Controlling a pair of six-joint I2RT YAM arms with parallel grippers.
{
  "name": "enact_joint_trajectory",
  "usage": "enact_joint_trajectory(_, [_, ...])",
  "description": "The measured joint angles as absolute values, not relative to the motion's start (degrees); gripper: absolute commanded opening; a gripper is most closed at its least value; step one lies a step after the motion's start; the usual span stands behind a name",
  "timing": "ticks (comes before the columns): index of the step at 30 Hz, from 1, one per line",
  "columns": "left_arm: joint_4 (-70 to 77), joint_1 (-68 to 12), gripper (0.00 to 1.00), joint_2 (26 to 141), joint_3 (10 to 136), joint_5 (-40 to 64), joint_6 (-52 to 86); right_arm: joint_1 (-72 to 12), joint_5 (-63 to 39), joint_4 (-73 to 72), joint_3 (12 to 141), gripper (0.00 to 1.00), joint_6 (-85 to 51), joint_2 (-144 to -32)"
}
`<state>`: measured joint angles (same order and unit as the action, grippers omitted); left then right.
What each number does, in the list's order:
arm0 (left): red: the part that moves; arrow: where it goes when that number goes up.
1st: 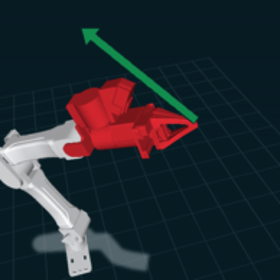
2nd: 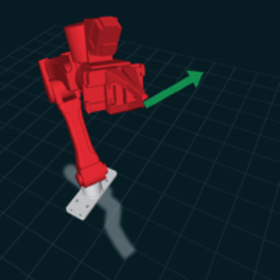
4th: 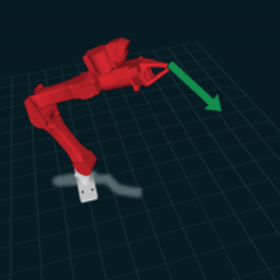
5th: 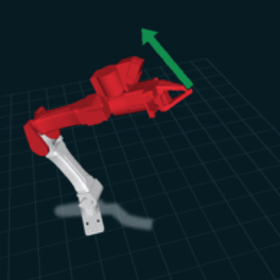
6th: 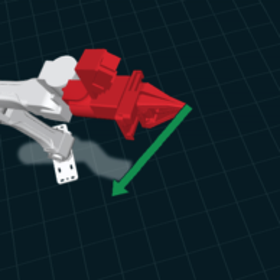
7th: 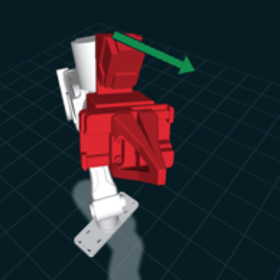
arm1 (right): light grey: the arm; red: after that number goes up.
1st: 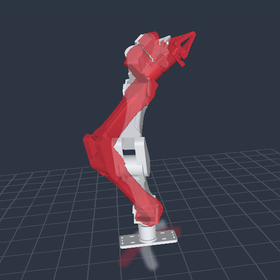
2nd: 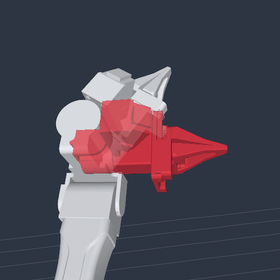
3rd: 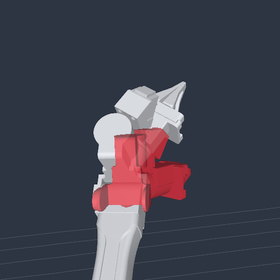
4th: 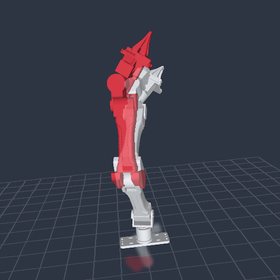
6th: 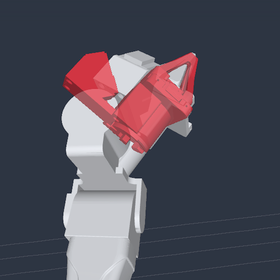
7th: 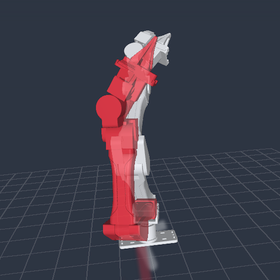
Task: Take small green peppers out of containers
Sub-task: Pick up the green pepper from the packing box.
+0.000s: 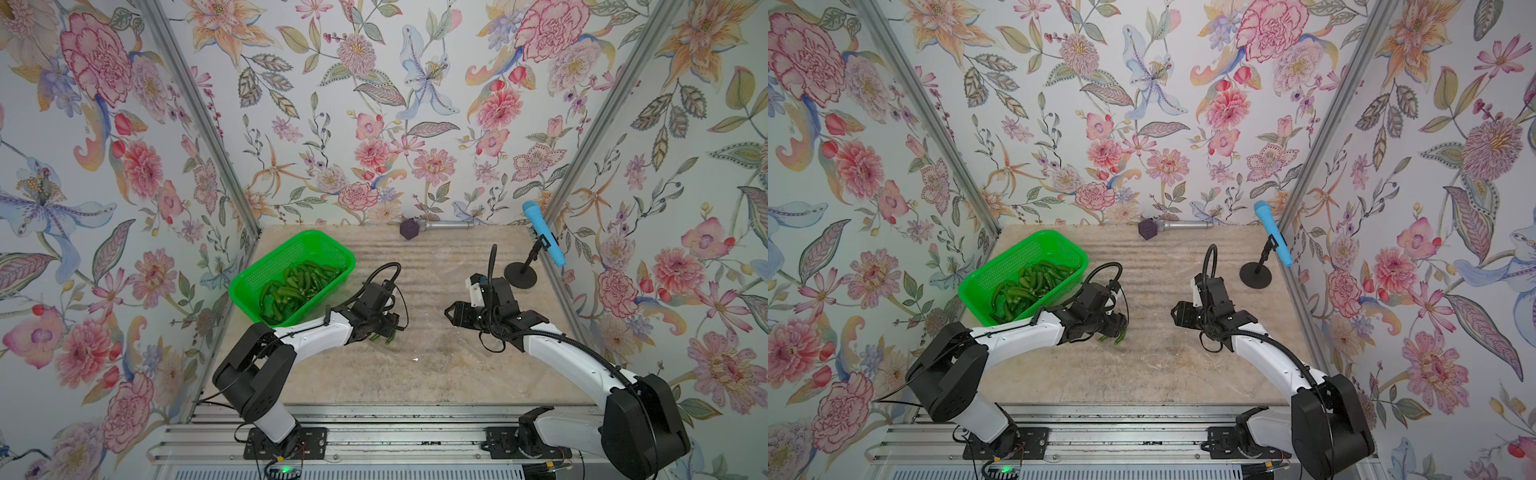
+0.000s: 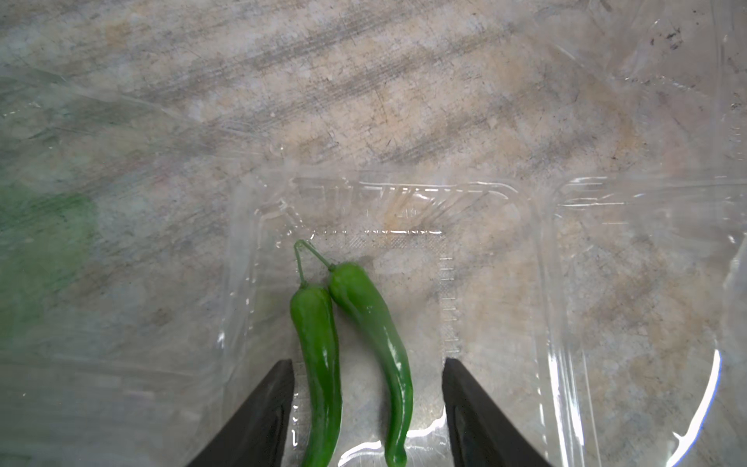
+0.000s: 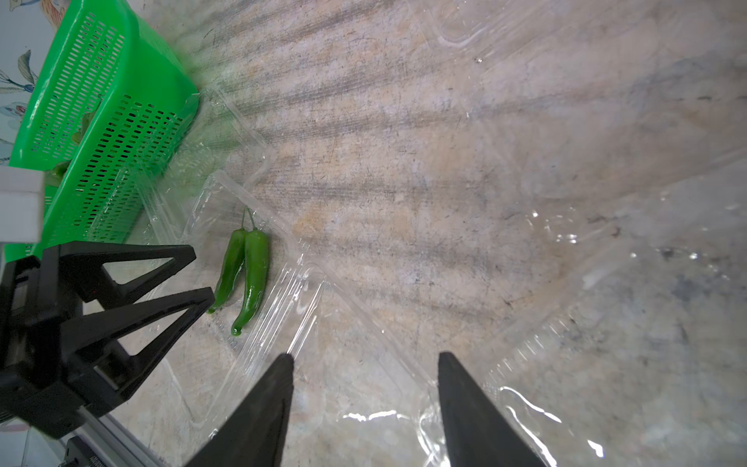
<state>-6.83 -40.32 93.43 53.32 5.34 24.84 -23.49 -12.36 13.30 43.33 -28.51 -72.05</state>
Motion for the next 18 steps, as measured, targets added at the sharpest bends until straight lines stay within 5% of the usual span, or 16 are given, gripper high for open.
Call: enact_joint_trajectory(18, [-11.99, -40.51, 0.60, 100.66, 58.06, -0.49, 24.82, -22.74, -14.57, 13.26, 42.98, 0.59, -28.47, -70.52])
